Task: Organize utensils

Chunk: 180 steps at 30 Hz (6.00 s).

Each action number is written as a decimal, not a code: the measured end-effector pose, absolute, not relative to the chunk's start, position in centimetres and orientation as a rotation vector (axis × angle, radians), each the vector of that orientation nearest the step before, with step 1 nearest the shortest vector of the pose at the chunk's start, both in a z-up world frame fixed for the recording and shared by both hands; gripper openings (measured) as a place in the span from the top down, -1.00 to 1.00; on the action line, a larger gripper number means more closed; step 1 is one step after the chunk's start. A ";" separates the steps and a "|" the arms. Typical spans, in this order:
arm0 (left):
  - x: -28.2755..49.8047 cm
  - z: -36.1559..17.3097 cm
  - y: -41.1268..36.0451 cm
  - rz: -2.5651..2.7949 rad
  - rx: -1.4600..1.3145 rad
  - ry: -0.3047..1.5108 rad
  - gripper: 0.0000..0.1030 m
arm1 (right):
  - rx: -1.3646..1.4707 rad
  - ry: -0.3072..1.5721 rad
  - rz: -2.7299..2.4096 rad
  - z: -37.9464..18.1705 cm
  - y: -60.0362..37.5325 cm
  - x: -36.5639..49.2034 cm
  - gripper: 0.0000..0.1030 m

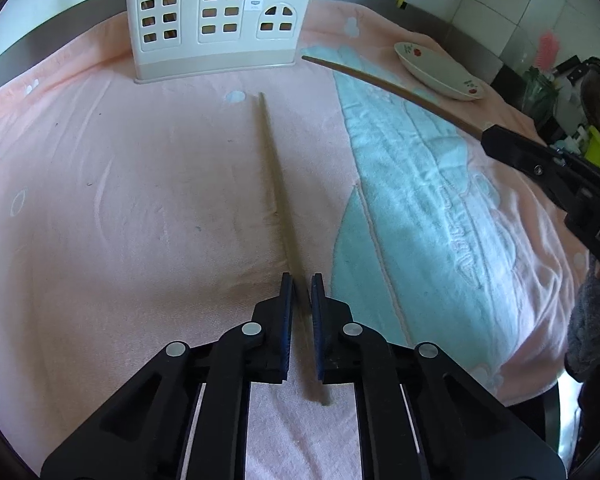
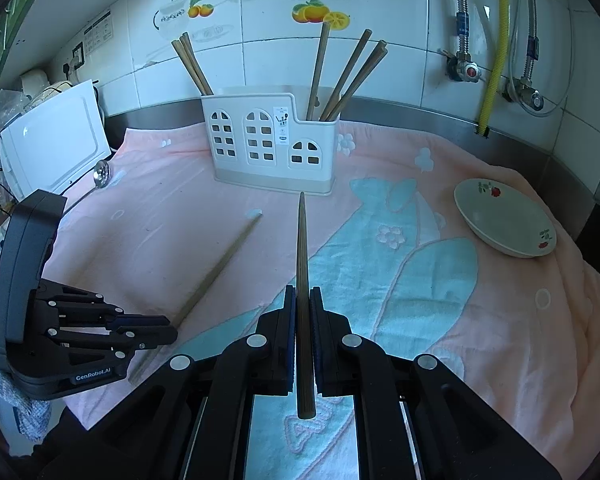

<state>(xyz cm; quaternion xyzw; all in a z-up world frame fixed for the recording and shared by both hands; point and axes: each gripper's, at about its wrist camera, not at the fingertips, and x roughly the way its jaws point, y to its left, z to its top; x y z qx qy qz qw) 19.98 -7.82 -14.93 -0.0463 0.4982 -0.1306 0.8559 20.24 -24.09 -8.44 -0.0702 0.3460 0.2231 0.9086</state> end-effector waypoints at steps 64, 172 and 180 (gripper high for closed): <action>20.3 -2.0 -2.9 -0.323 -0.051 0.678 0.90 | -0.065 0.623 0.505 -2.4 -20.3 20.7 0.87; 28.9 9.8 4.3 -0.082 0.017 0.416 -0.73 | -0.210 0.815 0.434 9.6 -18.2 34.0 -0.35; 26.8 9.5 4.6 -0.073 0.010 0.413 -0.86 | -0.189 0.788 0.435 9.8 -18.6 32.0 -0.54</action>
